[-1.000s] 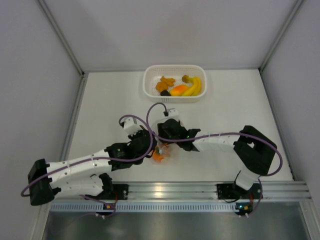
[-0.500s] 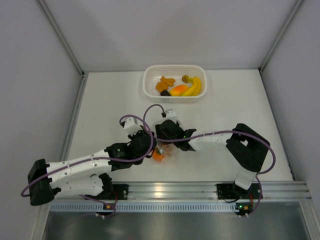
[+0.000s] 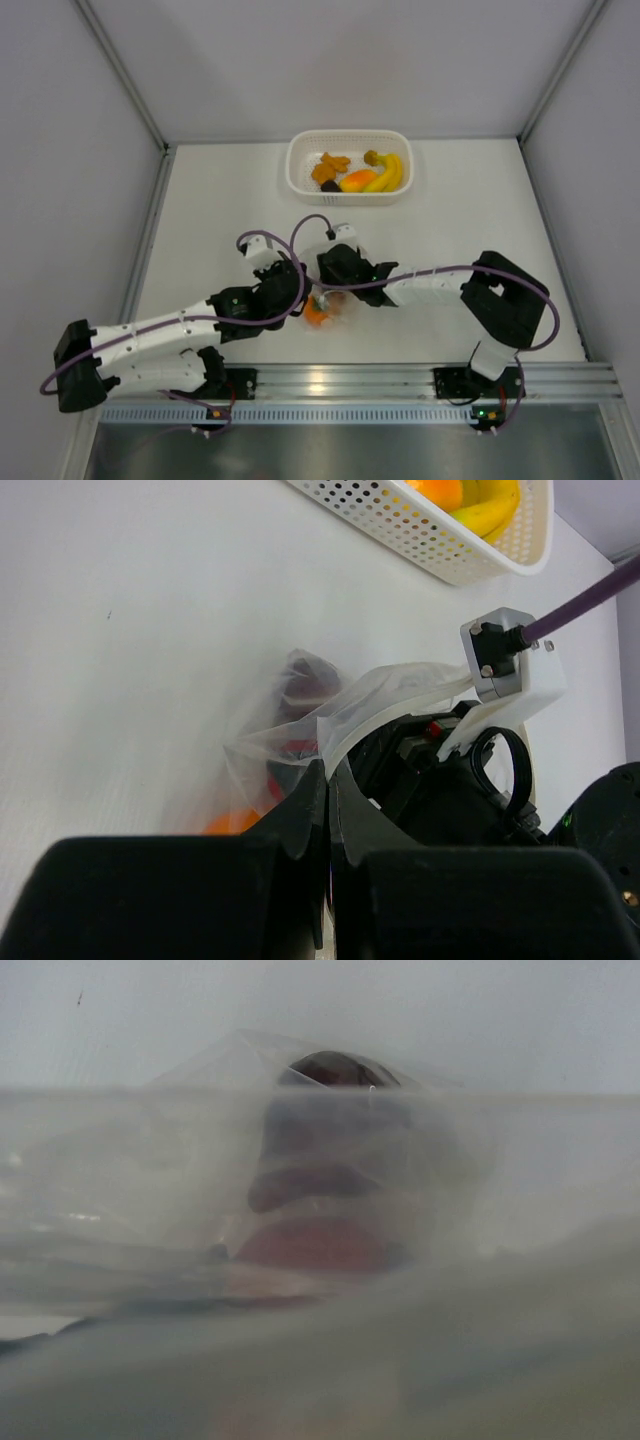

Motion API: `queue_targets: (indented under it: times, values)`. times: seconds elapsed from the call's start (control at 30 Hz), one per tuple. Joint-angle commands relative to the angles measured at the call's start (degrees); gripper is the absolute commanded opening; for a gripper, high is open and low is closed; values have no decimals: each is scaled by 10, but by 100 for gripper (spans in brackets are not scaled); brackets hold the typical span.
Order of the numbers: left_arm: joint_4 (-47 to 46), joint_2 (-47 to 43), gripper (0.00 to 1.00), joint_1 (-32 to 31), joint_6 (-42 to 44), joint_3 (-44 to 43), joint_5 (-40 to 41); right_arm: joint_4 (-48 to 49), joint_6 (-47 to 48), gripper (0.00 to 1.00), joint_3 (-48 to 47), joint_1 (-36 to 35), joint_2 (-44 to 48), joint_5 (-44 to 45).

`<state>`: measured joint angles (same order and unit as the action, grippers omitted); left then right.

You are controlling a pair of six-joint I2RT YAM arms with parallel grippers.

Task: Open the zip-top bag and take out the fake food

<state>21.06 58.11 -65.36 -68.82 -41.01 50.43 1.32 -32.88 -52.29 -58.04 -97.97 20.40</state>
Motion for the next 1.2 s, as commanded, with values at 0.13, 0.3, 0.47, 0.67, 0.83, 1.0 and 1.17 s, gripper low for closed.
queue_targets:
  times: [0.13,0.3,0.47,0.67,0.83,1.0,1.17]
  values:
    - [-4,-5,0,1,13,-13,11,-40,41,41,-3,-44,82,24]
    - [-3,8,0,1,46,-35,4,-68,65,41,-32,-69,127,26]
    - [-3,12,0,1,85,-55,10,-76,103,41,-40,-88,175,14]
    - [-2,11,0,1,118,-60,7,-75,125,41,-32,-94,257,22]
    - [-1,1,0,2,112,-49,10,-102,154,42,-57,-92,300,28]
    - [10,-14,0,8,96,-34,21,-141,174,42,-113,-58,314,22]
    - [35,-41,0,27,91,-22,19,-152,193,42,-167,62,287,-24]
